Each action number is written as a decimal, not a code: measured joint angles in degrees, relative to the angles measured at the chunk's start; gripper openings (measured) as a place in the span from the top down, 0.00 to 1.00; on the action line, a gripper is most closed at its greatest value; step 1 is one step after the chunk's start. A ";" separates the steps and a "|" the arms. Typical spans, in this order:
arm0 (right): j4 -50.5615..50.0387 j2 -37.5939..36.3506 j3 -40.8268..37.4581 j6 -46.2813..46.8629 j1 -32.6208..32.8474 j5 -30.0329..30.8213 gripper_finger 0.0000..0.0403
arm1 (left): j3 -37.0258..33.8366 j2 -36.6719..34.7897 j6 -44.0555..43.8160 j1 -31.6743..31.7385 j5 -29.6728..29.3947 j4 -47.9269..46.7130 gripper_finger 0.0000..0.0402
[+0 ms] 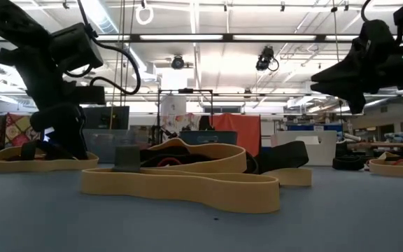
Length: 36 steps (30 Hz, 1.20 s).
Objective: Sort rubber bands into baskets
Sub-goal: Put the yellow rubber band into the black bin
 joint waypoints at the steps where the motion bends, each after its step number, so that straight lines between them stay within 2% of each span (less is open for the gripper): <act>1: 0.52 0.45 0.00 -0.13 -0.31 0.03 0.68 | 0.00 0.09 0.00 0.00 -0.45 0.21 0.67; 5: 2.78 1.89 0.00 -0.21 -1.52 0.01 0.71 | 0.00 0.09 -0.09 0.09 -1.15 0.45 0.81; 9: 3.93 2.54 0.00 -0.26 -2.49 -0.10 0.79 | 1.22 0.09 -0.36 0.73 -1.15 -0.29 0.97; 13: 4.38 2.67 0.00 -1.15 -3.01 -0.42 0.94 | 5.46 0.09 -0.35 0.94 -1.17 -2.80 0.97; 15: 4.38 2.67 0.00 -2.20 -3.01 -0.51 0.98 | 8.60 0.09 -0.06 1.03 -1.60 -4.82 0.98; 22: 3.98 3.11 0.00 -1.96 -2.88 -0.62 0.96 | 19.73 0.09 0.69 1.11 -2.98 -15.13 0.99; 25: 3.94 4.03 0.00 -1.74 -2.47 -0.62 0.98 | 23.89 0.09 -1.13 1.10 -1.45 -19.98 0.99; 32: 3.92 7.13 0.00 -0.24 -2.02 -0.62 0.96 | 31.37 0.07 -3.84 -0.29 3.14 -30.48 0.99; 34: 3.98 7.99 0.00 -0.23 -2.02 -0.20 0.97 | 32.66 0.05 -3.84 -0.52 2.38 -32.16 0.99; 36: 4.45 8.78 0.00 -0.38 -2.07 0.27 0.98 | 33.37 0.00 -3.78 -0.51 -1.01 -32.34 0.99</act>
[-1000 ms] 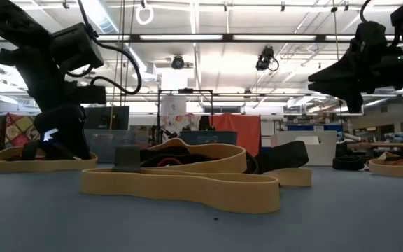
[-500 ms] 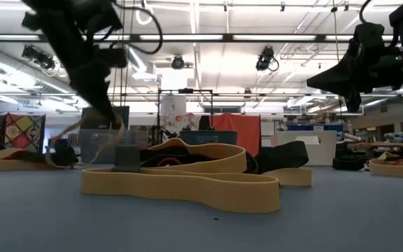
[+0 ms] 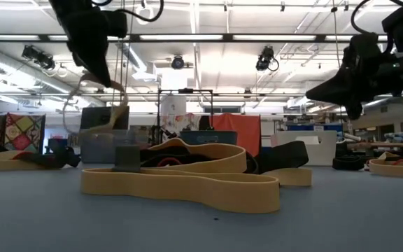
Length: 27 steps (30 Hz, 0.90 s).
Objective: Sort rubber bands into baskets
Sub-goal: Put the yellow rubber band into the black bin
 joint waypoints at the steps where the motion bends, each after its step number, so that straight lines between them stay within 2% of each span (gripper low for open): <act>1: 0.31 0.34 0.00 -0.03 -0.07 0.27 0.98 | 0.28 -0.02 0.28 0.19 -1.81 -0.07 0.99; 8: 2.09 1.87 0.00 -0.05 -0.06 0.63 0.97 | 0.96 -0.06 5.68 6.05 -4.27 1.42 0.99; 13: 3.75 2.46 0.00 -0.43 -0.06 1.81 0.99 | 0.96 -0.05 10.89 13.10 -4.42 4.87 0.99; 27: 3.44 2.51 -0.01 -2.20 -0.06 2.56 0.98 | 1.01 1.45 18.19 32.43 -4.19 16.63 0.99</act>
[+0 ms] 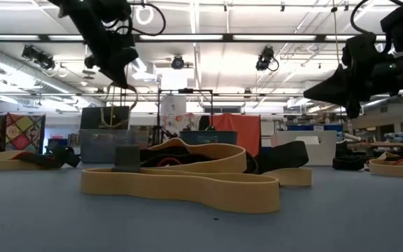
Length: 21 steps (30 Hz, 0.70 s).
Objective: Sort rubber bands into baskets
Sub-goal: Put the yellow rubber band into the black bin
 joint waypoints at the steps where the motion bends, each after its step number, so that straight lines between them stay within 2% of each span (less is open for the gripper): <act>1: -0.04 0.06 -0.01 -0.01 0.00 0.00 0.98 | -0.02 0.41 0.04 1.04 0.01 -0.12 0.99; 7: -0.13 1.96 0.01 -0.01 0.00 0.00 0.98 | -0.76 4.95 1.42 4.76 -0.05 0.28 0.96; 15: -0.12 5.29 -0.01 -0.01 0.00 -0.39 0.96 | -1.40 10.61 1.94 5.51 -0.05 -0.25 0.90; 21: 1.09 6.81 -0.01 -0.06 0.00 -1.91 0.95 | -1.40 12.55 2.92 5.53 -0.05 -2.02 0.79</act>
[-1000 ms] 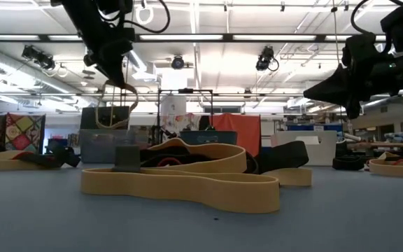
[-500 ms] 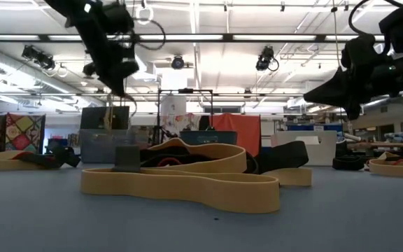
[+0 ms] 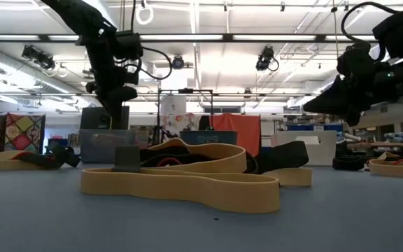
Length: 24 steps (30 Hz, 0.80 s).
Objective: Sort rubber bands into baskets
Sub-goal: Put the yellow rubber band into the black bin
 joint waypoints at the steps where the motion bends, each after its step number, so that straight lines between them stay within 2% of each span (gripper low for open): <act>1: 0.25 0.13 0.00 -0.21 0.00 -0.03 0.95 | 0.00 0.03 0.16 0.00 0.02 -0.31 0.76; 6: 0.98 0.82 0.00 0.94 0.00 -1.07 0.90 | 0.00 0.03 -1.28 0.00 0.17 -1.80 0.61; 9: 0.99 0.82 0.00 0.91 0.00 -1.72 0.87 | 0.00 -0.23 -1.36 -0.01 0.25 -4.20 0.56; 16: 1.85 0.82 0.00 -0.47 0.00 -1.76 0.84 | 0.00 -3.81 -4.78 -2.77 8.55 -13.44 0.58; 24: 1.93 0.82 0.00 -0.58 0.00 -2.62 0.84 | 0.00 -9.89 -15.78 -15.14 13.50 -27.68 0.59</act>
